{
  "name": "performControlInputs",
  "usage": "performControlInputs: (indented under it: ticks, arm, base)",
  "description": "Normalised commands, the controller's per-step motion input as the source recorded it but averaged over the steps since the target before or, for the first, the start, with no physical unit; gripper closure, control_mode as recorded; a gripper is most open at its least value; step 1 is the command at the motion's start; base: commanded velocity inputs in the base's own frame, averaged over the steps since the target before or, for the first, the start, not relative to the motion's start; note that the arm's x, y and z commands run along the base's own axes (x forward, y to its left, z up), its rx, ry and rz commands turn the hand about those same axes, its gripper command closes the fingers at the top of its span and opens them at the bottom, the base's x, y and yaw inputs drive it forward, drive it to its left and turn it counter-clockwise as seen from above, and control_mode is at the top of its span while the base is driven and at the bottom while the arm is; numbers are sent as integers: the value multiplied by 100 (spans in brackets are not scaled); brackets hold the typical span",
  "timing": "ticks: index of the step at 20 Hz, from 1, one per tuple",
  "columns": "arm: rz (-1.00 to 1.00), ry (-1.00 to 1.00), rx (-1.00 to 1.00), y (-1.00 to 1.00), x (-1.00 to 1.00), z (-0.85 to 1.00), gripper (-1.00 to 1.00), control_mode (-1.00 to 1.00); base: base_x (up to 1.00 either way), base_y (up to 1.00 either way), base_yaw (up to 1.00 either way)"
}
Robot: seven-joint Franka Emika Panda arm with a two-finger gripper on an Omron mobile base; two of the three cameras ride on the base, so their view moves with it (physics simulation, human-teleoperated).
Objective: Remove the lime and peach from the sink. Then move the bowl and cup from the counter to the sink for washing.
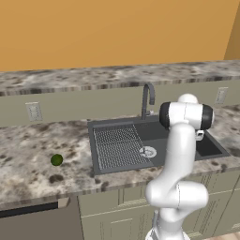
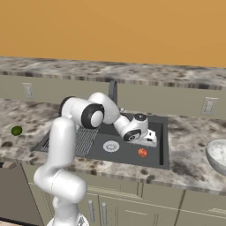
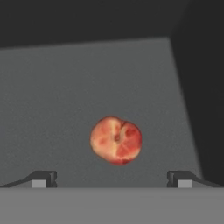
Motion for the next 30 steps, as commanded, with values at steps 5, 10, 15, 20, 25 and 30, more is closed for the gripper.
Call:
performControlInputs:
  ticks: [5,10,15,20,25,30]
  arm:
    - [-3,0,0,-2,2,-18,-100,-100]
    - [-1,0,0,-3,5,-19,-100,-100]
    - [0,2,0,-2,8,-21,-100,-100]
    - [0,3,0,-4,11,-21,-100,-100]
    - [0,2,0,-7,13,-17,-100,-100]
    - [0,2,0,-6,13,-14,-100,-100]
  base:
    - [0,0,0]
    - [0,0,0]
    - [0,0,0]
    - [0,0,0]
    - [0,0,0]
    - [0,0,0]
